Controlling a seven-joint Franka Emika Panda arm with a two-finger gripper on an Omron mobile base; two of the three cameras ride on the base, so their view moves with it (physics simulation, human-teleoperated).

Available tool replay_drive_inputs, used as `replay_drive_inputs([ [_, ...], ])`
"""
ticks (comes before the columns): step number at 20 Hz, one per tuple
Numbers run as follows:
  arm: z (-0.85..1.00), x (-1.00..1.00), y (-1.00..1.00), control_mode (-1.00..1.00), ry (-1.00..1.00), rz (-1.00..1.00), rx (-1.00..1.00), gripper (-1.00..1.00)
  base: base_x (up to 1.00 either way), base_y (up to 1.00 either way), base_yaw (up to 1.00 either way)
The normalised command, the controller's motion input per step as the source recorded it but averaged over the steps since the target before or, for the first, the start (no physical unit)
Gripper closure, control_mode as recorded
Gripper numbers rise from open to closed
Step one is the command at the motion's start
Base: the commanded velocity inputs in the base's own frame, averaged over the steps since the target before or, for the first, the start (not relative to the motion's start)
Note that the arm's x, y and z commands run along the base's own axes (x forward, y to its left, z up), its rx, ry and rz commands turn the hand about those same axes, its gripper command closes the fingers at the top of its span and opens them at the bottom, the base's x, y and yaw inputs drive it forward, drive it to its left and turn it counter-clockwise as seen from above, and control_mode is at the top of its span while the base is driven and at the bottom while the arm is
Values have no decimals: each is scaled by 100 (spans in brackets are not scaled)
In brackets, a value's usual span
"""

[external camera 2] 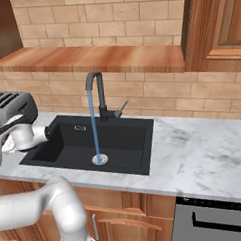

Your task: Turn on the sink faucet and place the jug under the water for a few seconds to fill it up.

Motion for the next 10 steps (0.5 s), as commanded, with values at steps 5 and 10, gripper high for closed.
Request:
replay_drive_inputs([
  [5, 57, -18, -91, -100, 1, -2, 10, 100, 0, 0, 0],
  [10, 51, -1, -100, -100, 9, -5, 2, 100, 0, 0, 0],
])
